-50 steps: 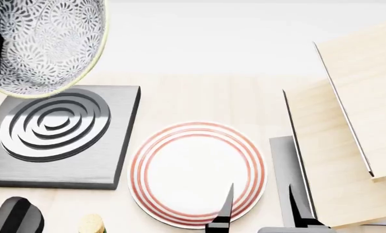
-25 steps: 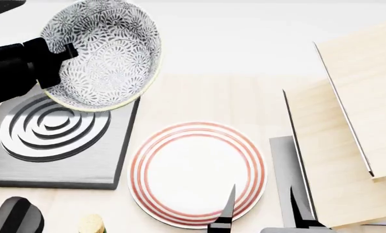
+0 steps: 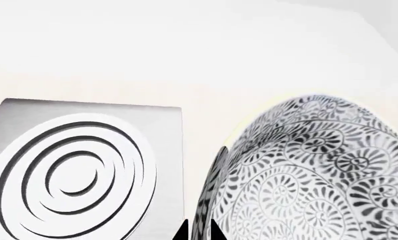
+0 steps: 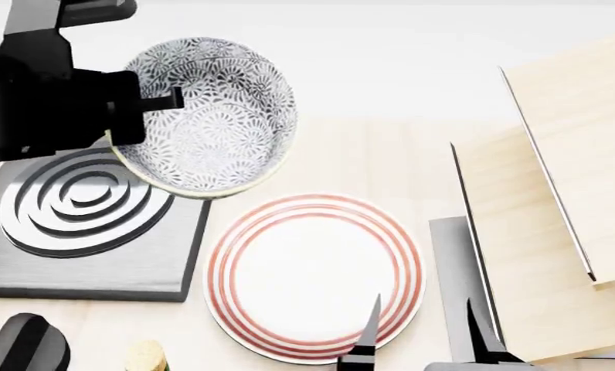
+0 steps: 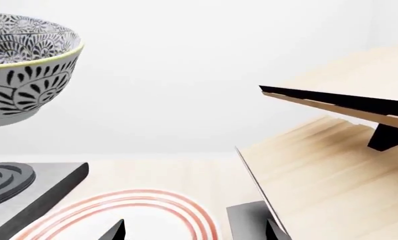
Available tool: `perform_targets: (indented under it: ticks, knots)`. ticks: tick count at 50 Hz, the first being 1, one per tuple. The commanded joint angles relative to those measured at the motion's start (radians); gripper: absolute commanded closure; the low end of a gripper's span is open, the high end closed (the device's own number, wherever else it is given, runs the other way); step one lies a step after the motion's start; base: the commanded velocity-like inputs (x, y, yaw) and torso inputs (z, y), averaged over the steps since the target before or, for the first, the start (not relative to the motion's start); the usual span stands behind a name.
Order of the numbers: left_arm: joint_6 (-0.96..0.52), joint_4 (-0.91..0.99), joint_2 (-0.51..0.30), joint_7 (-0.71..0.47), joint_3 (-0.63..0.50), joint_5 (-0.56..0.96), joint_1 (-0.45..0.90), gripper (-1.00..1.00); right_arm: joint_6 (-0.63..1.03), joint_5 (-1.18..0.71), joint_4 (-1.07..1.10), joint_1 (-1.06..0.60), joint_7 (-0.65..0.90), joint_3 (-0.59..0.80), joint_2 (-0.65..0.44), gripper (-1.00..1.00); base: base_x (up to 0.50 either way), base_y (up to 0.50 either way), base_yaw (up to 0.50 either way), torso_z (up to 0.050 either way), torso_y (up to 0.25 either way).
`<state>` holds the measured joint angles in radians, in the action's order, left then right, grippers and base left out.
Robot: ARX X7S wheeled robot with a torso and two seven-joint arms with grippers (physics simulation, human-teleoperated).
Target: Pick up the akita bowl and put it on the plate.
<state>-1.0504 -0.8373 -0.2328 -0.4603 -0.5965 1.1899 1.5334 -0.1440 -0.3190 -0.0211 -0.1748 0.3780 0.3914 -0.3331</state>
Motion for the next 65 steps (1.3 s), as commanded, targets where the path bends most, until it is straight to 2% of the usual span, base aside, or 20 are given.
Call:
perform_targets:
  ticks: [1, 4, 9, 18, 19, 27, 36, 39, 45, 48, 57, 65]
  knots:
    - [0.018, -0.156, 0.077, 0.102, -0.073, -0.071, 0.074, 1.00, -0.002, -0.006, -0.006, -0.001, 0.000, -0.001, -0.001, -1.00, 0.00, 0.00, 0.00, 0.000, 0.000]
    - [0.040, -0.234, 0.111, 0.170, -0.103, -0.099, 0.091, 1.00, -0.003, -0.007, -0.001, 0.002, 0.002, -0.001, -0.004, -1.00, 0.00, 0.00, 0.00, 0.000, 0.003]
    - [0.111, -0.468, 0.200, 0.335, -0.158, -0.172, 0.148, 1.00, -0.003, -0.009, -0.001, 0.003, 0.003, -0.003, -0.006, -1.00, 0.00, 0.00, 0.00, 0.000, 0.000]
    - [0.073, -0.471, 0.231, 0.380, -0.062, -0.290, 0.119, 1.00, -0.003, -0.002, 0.001, 0.004, 0.004, 0.007, -0.004, -1.00, 0.00, 0.00, 0.00, 0.000, 0.000]
    - [0.073, -0.470, 0.232, 0.385, -0.080, -0.283, 0.117, 1.00, -0.004, 0.000, -0.002, 0.003, 0.005, 0.007, -0.003, -1.00, 0.00, 0.00, 0.00, 0.000, 0.000]
    - [0.089, -0.470, 0.233, 0.367, -0.216, -0.100, 0.112, 1.00, -0.012, -0.002, -0.012, 0.005, 0.002, 0.009, -0.002, -1.00, 0.00, 0.00, 0.00, 0.000, 0.000]
    - [0.150, -0.470, 0.233, 0.356, -0.466, 0.183, 0.099, 1.00, -0.009, 0.001, -0.015, 0.001, 0.001, 0.015, -0.002, -1.00, 0.00, 0.00, 0.00, 0.000, 0.001]
    - [0.171, -0.471, 0.232, 0.349, -0.496, 0.230, 0.089, 1.00, -0.008, 0.000, -0.015, 0.000, 0.001, 0.017, -0.002, -1.00, 0.00, 0.00, 0.00, 0.000, 0.000]
    - [0.184, -0.471, 0.232, 0.355, -0.486, 0.245, 0.067, 1.00, -0.005, 0.003, -0.021, -0.004, 0.002, 0.021, -0.001, -1.00, 0.00, 0.00, 0.00, 0.000, 0.000]
    - [0.201, -0.471, 0.233, 0.373, -0.563, 0.321, 0.057, 1.00, -0.001, 0.003, -0.009, 0.000, 0.005, 0.020, -0.005, -1.00, 0.00, 0.00, 0.00, 0.000, 0.000]
    - [0.274, -0.460, 0.233, 0.391, -0.895, 0.656, 0.067, 1.00, -0.006, 0.002, -0.014, 0.005, 0.008, 0.020, -0.008, -1.00, 0.00, 0.00, 0.00, 0.000, 0.000]
    - [0.314, -0.452, 0.233, 0.413, -1.050, 0.812, 0.064, 1.00, -0.006, 0.004, -0.016, 0.002, 0.009, 0.023, -0.007, -1.00, 0.00, 0.00, 0.00, 0.000, 0.000]
